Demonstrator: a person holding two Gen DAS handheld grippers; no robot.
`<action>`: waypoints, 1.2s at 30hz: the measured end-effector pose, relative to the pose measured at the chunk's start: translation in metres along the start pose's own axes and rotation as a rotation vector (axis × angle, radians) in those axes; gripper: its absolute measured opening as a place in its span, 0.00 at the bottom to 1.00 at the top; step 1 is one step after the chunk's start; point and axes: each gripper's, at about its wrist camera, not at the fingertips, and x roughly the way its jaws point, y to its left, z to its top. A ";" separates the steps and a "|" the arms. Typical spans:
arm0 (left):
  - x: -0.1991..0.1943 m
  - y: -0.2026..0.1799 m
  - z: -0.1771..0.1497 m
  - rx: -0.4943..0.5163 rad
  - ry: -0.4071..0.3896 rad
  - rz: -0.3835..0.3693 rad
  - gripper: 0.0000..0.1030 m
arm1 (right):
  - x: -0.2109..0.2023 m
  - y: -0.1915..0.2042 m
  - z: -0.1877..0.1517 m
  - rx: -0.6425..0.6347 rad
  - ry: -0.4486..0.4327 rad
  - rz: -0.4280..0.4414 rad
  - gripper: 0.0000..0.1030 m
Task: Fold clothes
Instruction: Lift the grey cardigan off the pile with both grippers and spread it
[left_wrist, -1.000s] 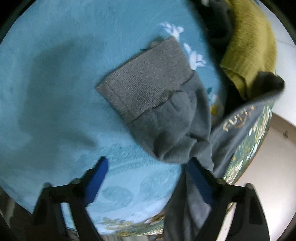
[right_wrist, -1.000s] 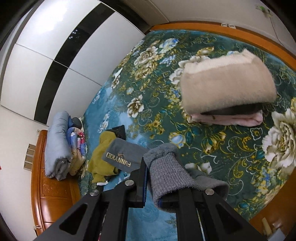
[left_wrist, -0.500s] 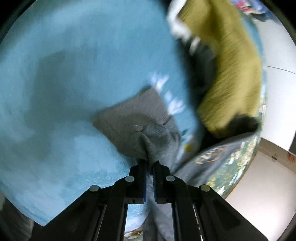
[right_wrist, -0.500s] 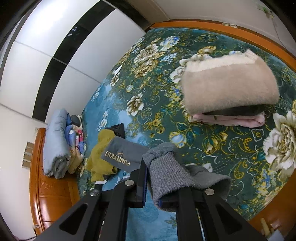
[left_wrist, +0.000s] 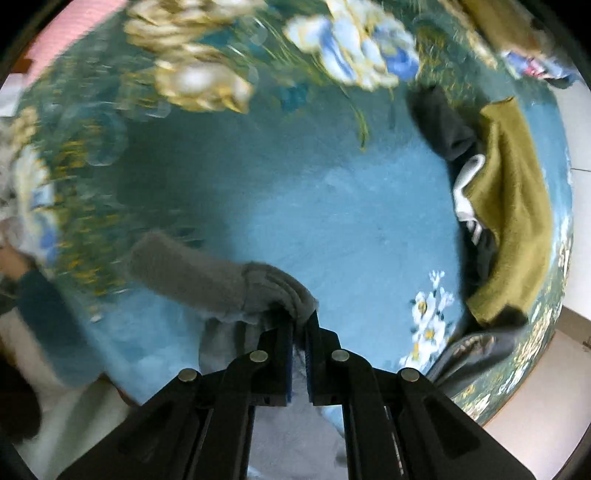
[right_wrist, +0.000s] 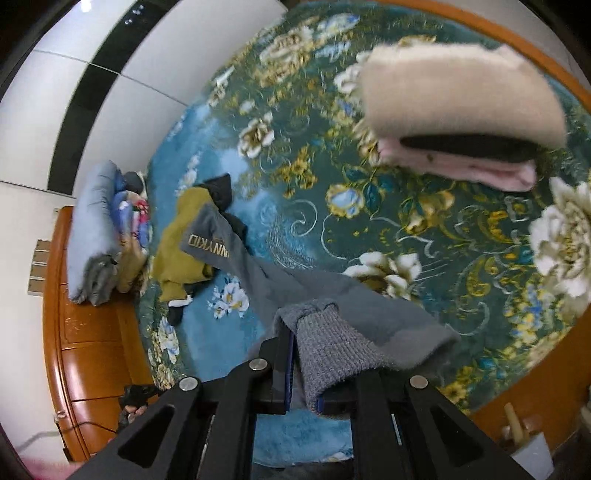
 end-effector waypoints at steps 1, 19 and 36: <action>0.013 -0.007 0.006 -0.025 0.031 -0.041 0.05 | 0.012 0.003 0.005 -0.006 0.011 -0.012 0.09; 0.071 0.066 0.014 -0.084 0.038 -0.063 0.54 | 0.075 -0.007 0.029 0.045 0.065 -0.115 0.09; -0.048 0.093 0.014 -0.007 -0.165 0.012 0.02 | 0.018 0.005 -0.031 -0.003 0.050 -0.096 0.09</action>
